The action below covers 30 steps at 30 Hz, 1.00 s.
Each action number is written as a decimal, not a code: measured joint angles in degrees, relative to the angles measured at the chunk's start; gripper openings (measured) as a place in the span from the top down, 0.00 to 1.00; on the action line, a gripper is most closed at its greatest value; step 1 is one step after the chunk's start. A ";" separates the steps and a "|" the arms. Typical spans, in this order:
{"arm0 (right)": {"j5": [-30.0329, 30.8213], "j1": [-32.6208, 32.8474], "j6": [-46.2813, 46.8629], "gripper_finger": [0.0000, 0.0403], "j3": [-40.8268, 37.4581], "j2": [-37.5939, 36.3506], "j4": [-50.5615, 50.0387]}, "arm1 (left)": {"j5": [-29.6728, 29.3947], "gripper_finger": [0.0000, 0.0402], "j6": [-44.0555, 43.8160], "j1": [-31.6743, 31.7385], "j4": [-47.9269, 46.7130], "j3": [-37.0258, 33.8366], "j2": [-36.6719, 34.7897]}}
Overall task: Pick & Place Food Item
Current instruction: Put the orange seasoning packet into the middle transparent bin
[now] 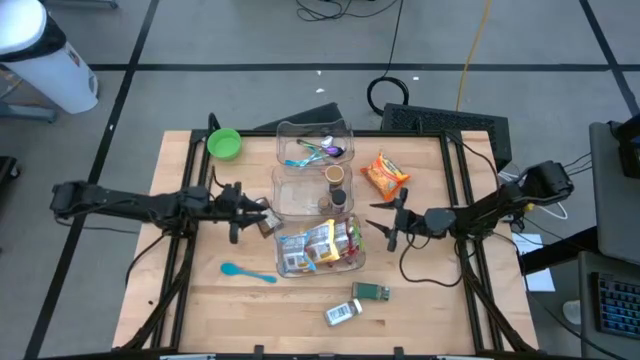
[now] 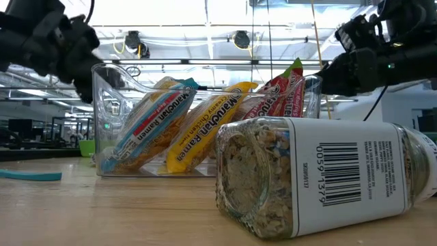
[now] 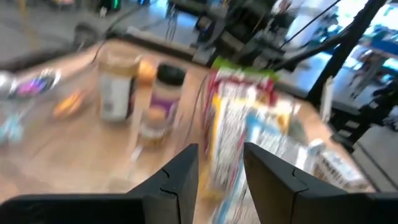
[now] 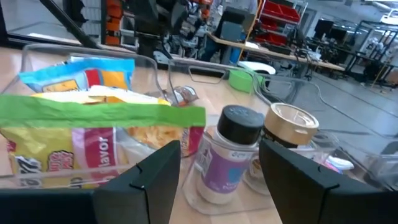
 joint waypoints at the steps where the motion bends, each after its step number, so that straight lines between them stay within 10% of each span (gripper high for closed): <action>1: 0.00 0.07 0.00 0.47 0.00 -0.24 -0.14 | -0.52 0.66 -0.66 0.00 -2.66 0.00 -1.06; 13: 0.04 0.02 0.70 0.47 0.00 -0.42 -1.64 | -15.85 0.66 -8.12 0.00 -31.62 0.00 -4.93; 30: 0.07 -0.02 0.87 0.47 0.00 -0.42 -1.55 | -21.25 0.66 -8.44 2.29 -33.75 0.00 -4.79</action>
